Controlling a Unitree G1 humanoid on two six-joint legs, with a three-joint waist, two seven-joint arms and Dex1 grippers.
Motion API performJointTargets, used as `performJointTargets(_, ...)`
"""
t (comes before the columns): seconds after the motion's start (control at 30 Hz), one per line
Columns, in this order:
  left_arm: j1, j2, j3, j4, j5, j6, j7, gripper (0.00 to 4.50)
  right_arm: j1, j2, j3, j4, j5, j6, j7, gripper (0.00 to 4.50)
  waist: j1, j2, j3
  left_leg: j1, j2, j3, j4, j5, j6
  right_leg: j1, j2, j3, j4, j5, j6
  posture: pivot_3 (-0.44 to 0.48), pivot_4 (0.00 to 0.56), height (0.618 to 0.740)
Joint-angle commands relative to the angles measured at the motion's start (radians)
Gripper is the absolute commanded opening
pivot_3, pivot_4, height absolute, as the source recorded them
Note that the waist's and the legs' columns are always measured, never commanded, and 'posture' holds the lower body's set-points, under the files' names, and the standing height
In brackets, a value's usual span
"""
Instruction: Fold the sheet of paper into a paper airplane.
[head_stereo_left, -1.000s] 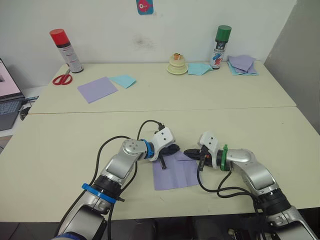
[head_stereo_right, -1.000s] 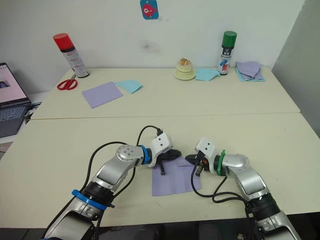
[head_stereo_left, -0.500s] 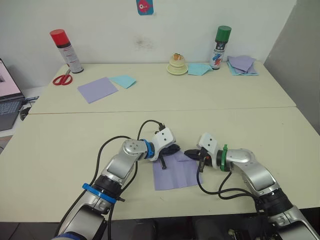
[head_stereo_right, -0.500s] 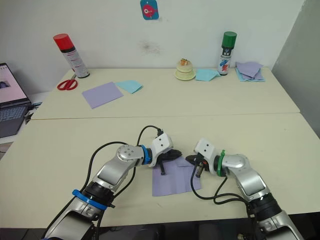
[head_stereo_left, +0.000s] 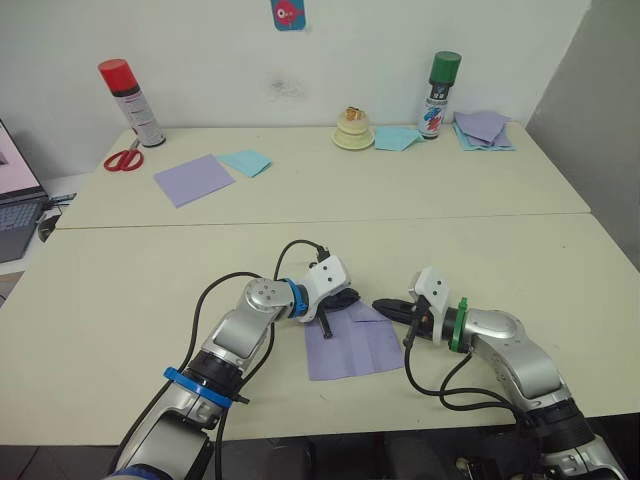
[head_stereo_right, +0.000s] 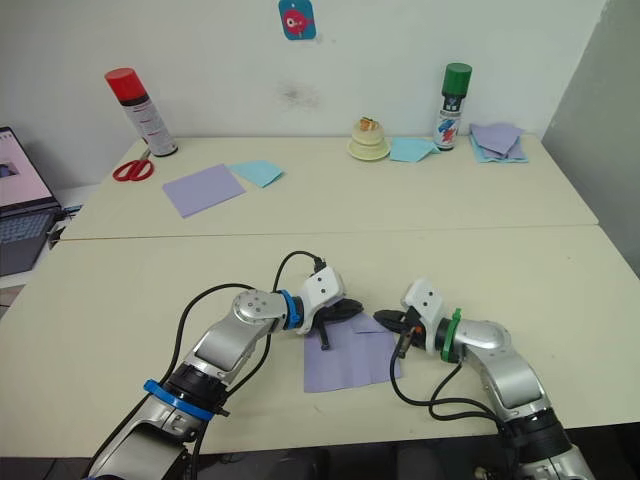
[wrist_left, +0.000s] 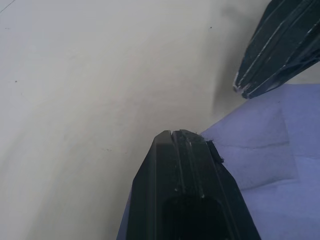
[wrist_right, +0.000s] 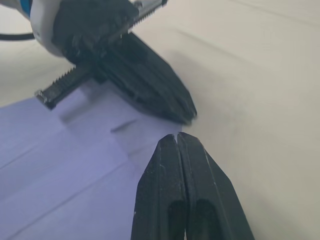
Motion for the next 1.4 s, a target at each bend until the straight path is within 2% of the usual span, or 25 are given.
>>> performJointTargets(0.03,0.008,0.003,-0.024,0.018,0.029,0.009,-0.005,0.0,-0.008,-0.004,0.05,0.032,-0.056,-0.027,-0.004,0.01,0.001,0.0,0.0,0.0,0.0,0.0,0.0,0.0,0.0,0.0,0.0,0.0,0.0,0.0,0.0,0.0,0.15,0.74)
performJointTargets(0.13,0.003,0.019,-0.029,-0.011,0.041,-0.001,-0.011,0.0,-0.002,-0.021,0.079,0.049,-0.083,-0.036,0.015,0.01,0.0,0.0,0.0,0.0,0.0,0.0,0.0,0.0,0.0,0.0,0.0,0.0,0.0,0.0,0.0,0.0,0.15,0.74)
performJointTargets(0.33,0.004,-0.029,0.01,-0.115,-0.016,0.048,0.012,0.0,0.0,-0.036,0.087,0.058,-0.099,-0.05,0.02,0.01,0.0,0.0,0.0,0.0,0.0,0.0,-0.001,0.0,0.0,0.0,0.0,0.0,0.0,0.0,0.0,0.0,0.15,0.74)
performJointTargets(0.5,0.036,-0.036,-0.021,-0.047,0.034,0.023,0.042,0.0,0.0,-0.035,0.086,0.053,-0.098,-0.041,0.022,0.01,0.0,0.0,0.0,0.0,0.0,0.0,-0.001,0.0,0.0,0.0,0.0,0.0,0.0,0.0,0.0,0.0,0.15,0.74)
performJointTargets(0.73,0.055,0.04,-0.013,0.027,0.104,0.018,0.085,0.0,0.012,-0.043,0.082,0.043,-0.097,-0.023,0.025,0.01,-0.003,0.0,-0.001,0.002,0.001,0.0,-0.001,0.0,0.0,0.001,0.0,0.0,0.0,0.0,0.0,0.0,0.15,0.74)
performJointTargets(0.87,0.046,0.056,0.075,0.052,0.075,0.011,0.16,0.0,0.017,-0.04,0.086,0.04,-0.098,-0.019,0.024,0.01,-0.005,0.0,-0.002,0.003,0.002,0.0,-0.001,0.0,0.0,0.002,0.001,0.0,0.0,0.0,0.0,0.0,0.15,0.74)
performJointTargets(1.0,0.067,0.013,0.211,-0.062,-0.09,0.066,0.146,0.0,0.006,-0.03,0.094,0.05,-0.098,-0.019,0.026,0.01,-0.007,0.0,-0.002,0.003,0.002,0.0,-0.001,0.0,0.0,0.001,0.001,0.0,0.0,0.0,0.0,0.0,0.15,0.74)
performJointTargets(1.1,0.078,-0.005,0.392,-0.187,-0.246,0.188,0.191,0.0,-0.014,-0.019,0.098,0.065,-0.1,-0.019,0.027,0.01,-0.005,-0.003,0.0,0.0,0.002,-0.001,-0.001,0.0,0.0,-0.001,0.001,0.0,0.0,0.0,0.0,0.0,0.15,0.74)
performJointTargets(1.23,0.178,0.019,0.538,-0.325,-0.434,0.361,0.177,1.02,-0.034,-0.007,0.104,0.084,-0.101,-0.025,0.032,0.0,-0.009,-0.003,0.0,0.0,0.003,0.001,-0.001,0.0,0.0,-0.002,0.0,0.001,0.0,0.0,0.0,0.0,0.15,0.74)
performJointTargets(1.4,0.343,0.013,0.561,-0.436,-0.519,0.482,0.217,2.55,-0.047,-0.003,0.11,0.093,-0.101,-0.029,0.045,0.0,-0.006,-0.003,0.0,0.001,0.003,0.001,-0.002,-0.001,-0.001,-0.002,0.0,0.002,0.0,0.0,0.0,0.0,0.15,0.74)
